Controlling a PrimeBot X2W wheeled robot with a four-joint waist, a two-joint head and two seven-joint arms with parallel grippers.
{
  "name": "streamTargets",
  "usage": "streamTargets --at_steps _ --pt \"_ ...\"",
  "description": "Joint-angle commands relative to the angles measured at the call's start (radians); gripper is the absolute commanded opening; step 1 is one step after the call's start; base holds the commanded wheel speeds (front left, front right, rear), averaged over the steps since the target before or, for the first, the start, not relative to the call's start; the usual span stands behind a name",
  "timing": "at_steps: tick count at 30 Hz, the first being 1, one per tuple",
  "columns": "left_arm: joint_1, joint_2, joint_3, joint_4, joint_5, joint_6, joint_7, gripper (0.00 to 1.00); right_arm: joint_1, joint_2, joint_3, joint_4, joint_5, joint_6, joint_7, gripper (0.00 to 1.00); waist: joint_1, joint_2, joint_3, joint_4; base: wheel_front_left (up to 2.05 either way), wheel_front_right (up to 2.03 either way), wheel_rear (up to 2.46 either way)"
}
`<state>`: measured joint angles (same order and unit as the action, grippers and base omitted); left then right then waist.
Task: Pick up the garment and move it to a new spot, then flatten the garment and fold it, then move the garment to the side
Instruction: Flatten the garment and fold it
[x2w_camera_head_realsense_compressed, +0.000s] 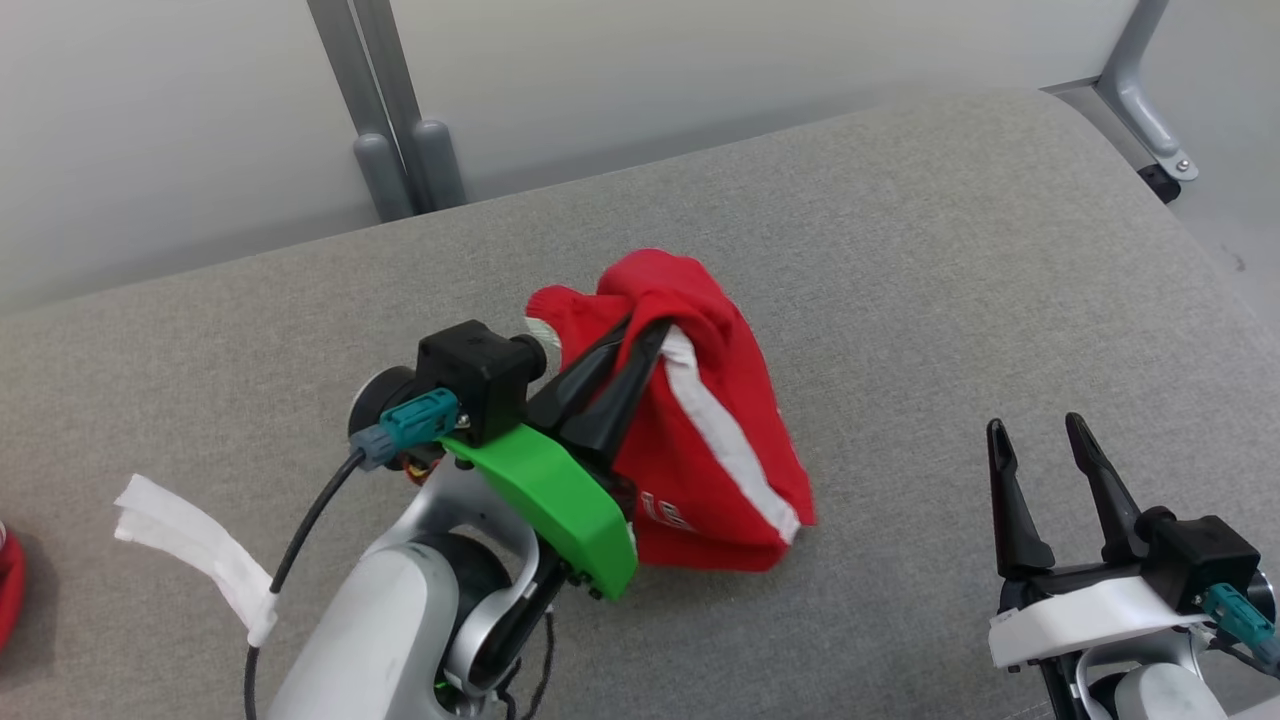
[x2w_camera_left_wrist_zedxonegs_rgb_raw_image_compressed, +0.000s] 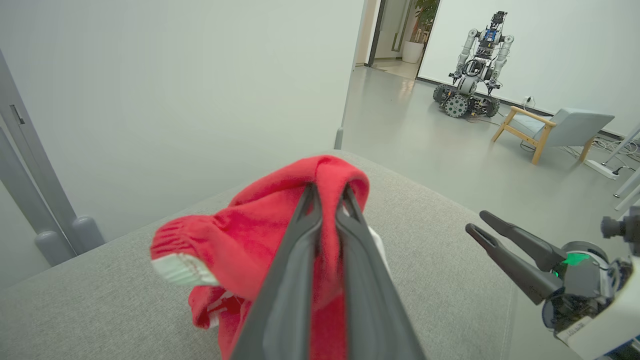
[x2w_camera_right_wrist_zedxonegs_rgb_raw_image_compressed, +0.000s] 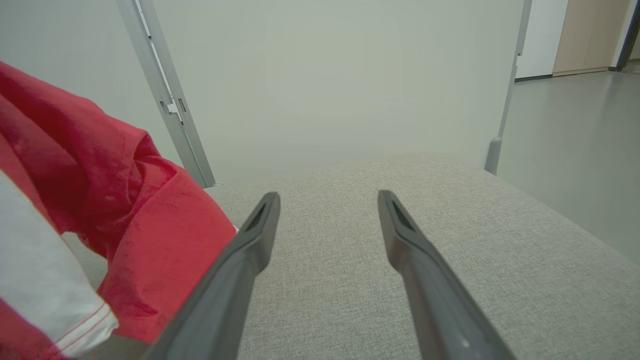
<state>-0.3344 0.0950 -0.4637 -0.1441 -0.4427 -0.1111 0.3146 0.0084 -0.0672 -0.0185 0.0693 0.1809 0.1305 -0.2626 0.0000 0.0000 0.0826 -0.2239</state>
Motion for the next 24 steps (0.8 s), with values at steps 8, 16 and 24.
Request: streamTargets --at_steps 8,16,24 --pt "-0.001 -0.043 -0.077 -0.086 -0.274 0.093 -0.043 0.0 0.006 -0.015 0.015 0.006 0.012 0.0 -0.003 1.0 0.0 0.0 -0.026 -0.042 0.0 0.0 0.0" --pt "-0.032 -0.041 -0.105 0.023 -0.387 0.321 -0.271 0.0 0.019 -0.013 -0.001 0.001 0.013 0.0 -0.003 1.0 0.0 0.0 -0.011 -0.051 0.0 0.0 0.0" --pt "0.061 -0.039 -0.037 0.424 -0.479 0.392 -0.378 0.37 0.009 -0.004 0.001 0.003 0.013 0.0 -0.003 1.0 0.0 0.0 0.006 -0.008 0.0 0.0 0.0"
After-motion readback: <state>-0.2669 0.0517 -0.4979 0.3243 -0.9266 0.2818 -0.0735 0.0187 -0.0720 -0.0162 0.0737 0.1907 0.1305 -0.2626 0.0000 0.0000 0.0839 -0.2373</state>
